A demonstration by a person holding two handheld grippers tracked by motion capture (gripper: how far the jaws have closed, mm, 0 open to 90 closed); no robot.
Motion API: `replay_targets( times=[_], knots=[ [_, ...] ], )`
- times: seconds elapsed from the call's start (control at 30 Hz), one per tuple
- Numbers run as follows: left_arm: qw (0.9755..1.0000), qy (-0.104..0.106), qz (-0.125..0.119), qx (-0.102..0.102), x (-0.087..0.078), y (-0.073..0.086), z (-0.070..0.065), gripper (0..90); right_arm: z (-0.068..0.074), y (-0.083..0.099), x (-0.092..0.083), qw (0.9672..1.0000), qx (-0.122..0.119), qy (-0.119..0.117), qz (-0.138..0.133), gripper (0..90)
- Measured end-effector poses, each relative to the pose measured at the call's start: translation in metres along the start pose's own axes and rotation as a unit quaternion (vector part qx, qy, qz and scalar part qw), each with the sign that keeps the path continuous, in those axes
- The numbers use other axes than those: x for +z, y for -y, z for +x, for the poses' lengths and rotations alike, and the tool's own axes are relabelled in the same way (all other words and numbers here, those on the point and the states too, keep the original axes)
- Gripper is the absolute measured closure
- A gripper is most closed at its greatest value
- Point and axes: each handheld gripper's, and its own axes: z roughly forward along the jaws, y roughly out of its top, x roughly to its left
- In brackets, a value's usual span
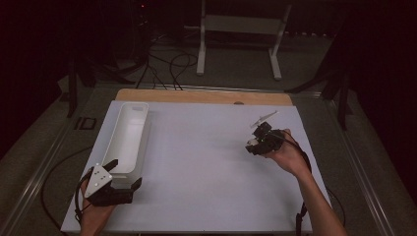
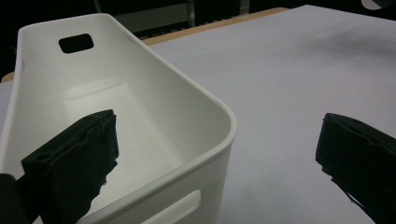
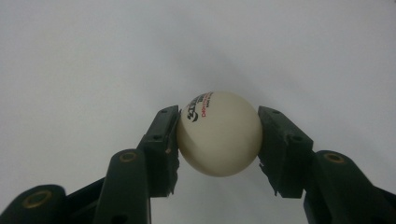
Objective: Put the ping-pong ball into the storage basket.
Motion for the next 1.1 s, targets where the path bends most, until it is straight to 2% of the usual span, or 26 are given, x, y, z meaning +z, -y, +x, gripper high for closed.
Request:
replay_targets(
  times=[1.1],
  knots=[
    [1.0000, 0.000, -0.001, 0.000, 0.000, 0.000, 0.000, 0.0, 0.003, -0.022, -0.014, 0.9997, -0.020, 0.007, -0.010, 50.6]
  ],
)
